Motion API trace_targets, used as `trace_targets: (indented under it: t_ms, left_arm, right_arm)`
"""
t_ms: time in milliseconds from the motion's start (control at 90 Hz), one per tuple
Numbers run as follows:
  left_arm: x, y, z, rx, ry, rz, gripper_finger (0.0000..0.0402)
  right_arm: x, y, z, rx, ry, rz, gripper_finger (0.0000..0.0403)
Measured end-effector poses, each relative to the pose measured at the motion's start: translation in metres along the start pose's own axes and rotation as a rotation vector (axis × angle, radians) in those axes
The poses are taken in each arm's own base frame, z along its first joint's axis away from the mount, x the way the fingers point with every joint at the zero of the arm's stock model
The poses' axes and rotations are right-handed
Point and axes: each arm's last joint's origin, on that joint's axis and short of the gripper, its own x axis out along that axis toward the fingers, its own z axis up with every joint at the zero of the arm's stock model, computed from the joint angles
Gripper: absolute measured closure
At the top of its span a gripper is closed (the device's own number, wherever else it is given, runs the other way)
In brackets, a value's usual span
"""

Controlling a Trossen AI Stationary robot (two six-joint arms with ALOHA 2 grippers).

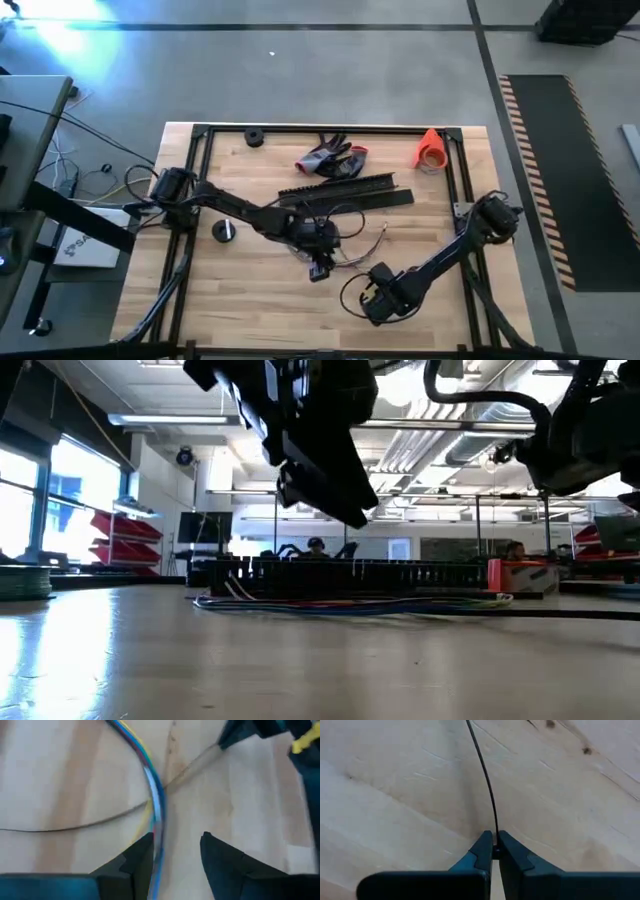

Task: Ziptie cables
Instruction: Wrap the cables using a black zip tie

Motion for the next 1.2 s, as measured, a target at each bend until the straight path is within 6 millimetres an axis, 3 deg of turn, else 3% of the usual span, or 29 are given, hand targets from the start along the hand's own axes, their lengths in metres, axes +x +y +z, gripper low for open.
trace_targets:
  t_ms: [322, 767, 1200]
  left_arm:
    - [0.022, 0.023, -0.005, 0.015, 0.043, 0.068, 0.0299]
    - [0.032, 0.027, -0.007, 0.062, 0.039, 0.077, 0.0308]
    - [0.049, 0.034, -0.014, 0.052, 0.042, 0.14, 0.0308]
  right_arm:
    - [0.001, 0.0, 0.0, 0.009, -0.027, 0.0, 0.0403]
    - [-0.001, -0.002, -0.015, -0.038, -0.113, 0.008, 0.0403]
    - [-0.031, 0.006, -0.025, -0.229, -0.31, -0.02, 0.0403]
